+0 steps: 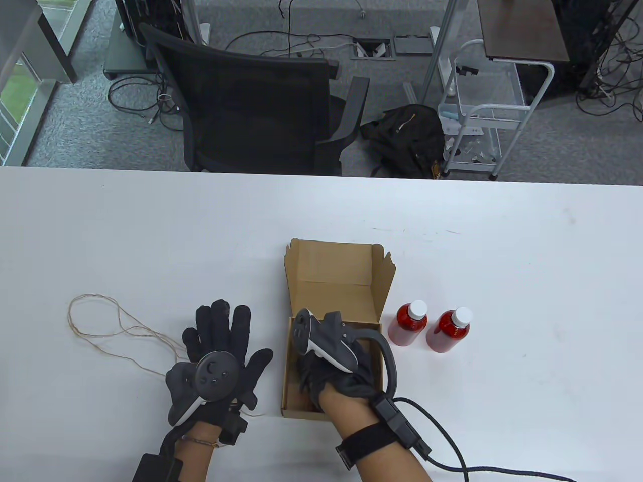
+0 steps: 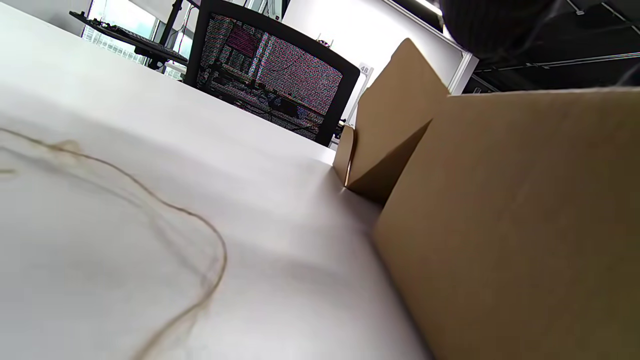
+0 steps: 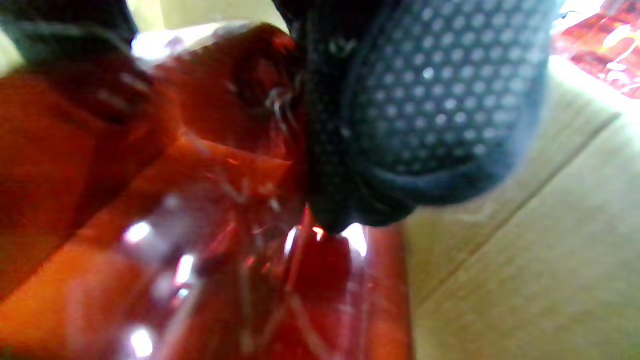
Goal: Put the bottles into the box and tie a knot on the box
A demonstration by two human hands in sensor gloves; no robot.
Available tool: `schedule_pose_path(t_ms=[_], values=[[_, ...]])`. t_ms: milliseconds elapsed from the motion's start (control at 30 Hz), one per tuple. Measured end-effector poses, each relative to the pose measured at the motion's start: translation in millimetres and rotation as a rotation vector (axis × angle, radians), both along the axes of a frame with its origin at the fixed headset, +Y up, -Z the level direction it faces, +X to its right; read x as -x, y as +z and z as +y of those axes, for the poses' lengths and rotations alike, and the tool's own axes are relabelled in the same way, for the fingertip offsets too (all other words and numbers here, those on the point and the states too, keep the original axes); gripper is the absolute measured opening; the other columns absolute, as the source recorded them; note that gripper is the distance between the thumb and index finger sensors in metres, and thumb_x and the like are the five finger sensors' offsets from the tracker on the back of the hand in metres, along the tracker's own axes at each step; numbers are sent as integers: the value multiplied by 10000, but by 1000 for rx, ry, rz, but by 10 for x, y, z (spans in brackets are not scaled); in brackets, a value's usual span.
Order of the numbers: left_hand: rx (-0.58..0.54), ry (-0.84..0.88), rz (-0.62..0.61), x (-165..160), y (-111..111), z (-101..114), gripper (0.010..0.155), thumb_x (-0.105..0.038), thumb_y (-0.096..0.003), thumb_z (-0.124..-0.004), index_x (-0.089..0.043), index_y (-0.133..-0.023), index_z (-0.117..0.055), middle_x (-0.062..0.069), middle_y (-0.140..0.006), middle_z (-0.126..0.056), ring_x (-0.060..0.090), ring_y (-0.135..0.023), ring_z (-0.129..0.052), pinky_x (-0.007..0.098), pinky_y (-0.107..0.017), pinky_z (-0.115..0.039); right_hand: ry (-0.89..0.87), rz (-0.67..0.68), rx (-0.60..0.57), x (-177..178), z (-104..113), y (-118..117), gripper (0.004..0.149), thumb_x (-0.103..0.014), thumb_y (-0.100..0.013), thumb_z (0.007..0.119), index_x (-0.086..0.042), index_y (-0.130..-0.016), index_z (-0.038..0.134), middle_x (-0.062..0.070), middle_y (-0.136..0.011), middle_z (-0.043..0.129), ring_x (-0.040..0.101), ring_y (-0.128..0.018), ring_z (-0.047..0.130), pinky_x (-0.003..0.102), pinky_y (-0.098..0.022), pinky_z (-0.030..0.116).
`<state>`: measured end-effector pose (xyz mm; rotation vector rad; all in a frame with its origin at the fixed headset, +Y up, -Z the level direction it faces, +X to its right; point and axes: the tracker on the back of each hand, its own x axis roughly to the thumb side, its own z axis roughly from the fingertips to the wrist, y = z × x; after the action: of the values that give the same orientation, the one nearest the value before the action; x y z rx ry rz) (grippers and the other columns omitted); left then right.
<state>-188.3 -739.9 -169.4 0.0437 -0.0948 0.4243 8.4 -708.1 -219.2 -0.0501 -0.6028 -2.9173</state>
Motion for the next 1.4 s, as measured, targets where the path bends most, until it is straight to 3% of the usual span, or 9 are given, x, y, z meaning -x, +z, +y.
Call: schedule_pose_path(t_ms=[233,467,633,767,867,1000,1100,1200,1400], values=[[5,-4,-2,-11,0,-4,936,-623,-513,-707,-229,-1202,-210,264,-1245,-67,603,-1079,-96,778,-660,-193,30,13,20,5,-84,2,845,-557,-453,904,59,-955,616,232,-739,911,247,-323,1077,324,-160,983],[9,-15,1,-18,-1,-11,940,-624,-511,-708,-229,-1202,-207,266,-1245,-67,603,-1077,-92,780,-656,-188,2,55,1,-30,-39,24,857,-559,-450,895,39,-983,594,221,-764,898,252,-355,1064,338,-187,971],[12,-16,6,-11,1,-14,940,-624,-511,-709,-229,-1201,-208,265,-1244,-66,602,-1078,-91,780,-655,-186,-112,92,-93,-162,269,79,858,-558,-439,899,6,-1010,597,238,-825,863,319,-431,1035,405,-255,946],[17,-18,6,-17,1,-19,941,-623,-512,-709,-228,-1202,-206,267,-1244,-67,604,-1076,-90,781,-654,-184,-192,125,-222,-379,694,151,842,-522,-413,940,-30,-1019,624,241,-885,824,393,-561,963,495,-371,882],[16,-24,5,-26,7,-16,942,-625,-510,-709,-230,-1202,-206,268,-1244,-64,603,-1077,-91,780,-654,-186,-285,150,-406,-630,997,210,848,-499,-395,961,-56,-1032,618,240,-948,767,455,-685,877,561,-469,811],[14,-28,3,-36,22,-19,941,-623,-511,-710,-228,-1202,-209,268,-1244,-70,605,-1076,-94,780,-654,-188,-476,163,-575,-1042,1157,216,883,-485,-403,949,-83,-1070,533,240,-1043,628,503,-853,697,618,-605,665],[13,-29,2,-41,26,-19,941,-624,-511,-709,-230,-1201,-205,266,-1244,-67,602,-1077,-91,778,-655,-185,-710,110,-591,-1361,1033,169,928,-465,-422,936,-77,-1093,427,247,-1096,488,529,-931,529,643,-662,521],[12,-26,0,-44,27,-19,941,-625,-511,-708,-229,-1201,-206,267,-1244,-71,602,-1077,-91,777,-656,-185,-878,68,-599,-1590,794,123,948,-450,-424,934,-58,-1092,386,263,-1100,437,538,-938,471,649,-659,488],[14,-12,-1,-8,27,-21,943,-628,-509,-710,-230,-1202,-208,267,-1245,-71,599,-1079,-91,776,-656,-184,-972,-29,-612,-1841,312,75,981,-447,-428,923,-45,-1087,318,271,-1101,364,542,-941,396,651,-657,445]])
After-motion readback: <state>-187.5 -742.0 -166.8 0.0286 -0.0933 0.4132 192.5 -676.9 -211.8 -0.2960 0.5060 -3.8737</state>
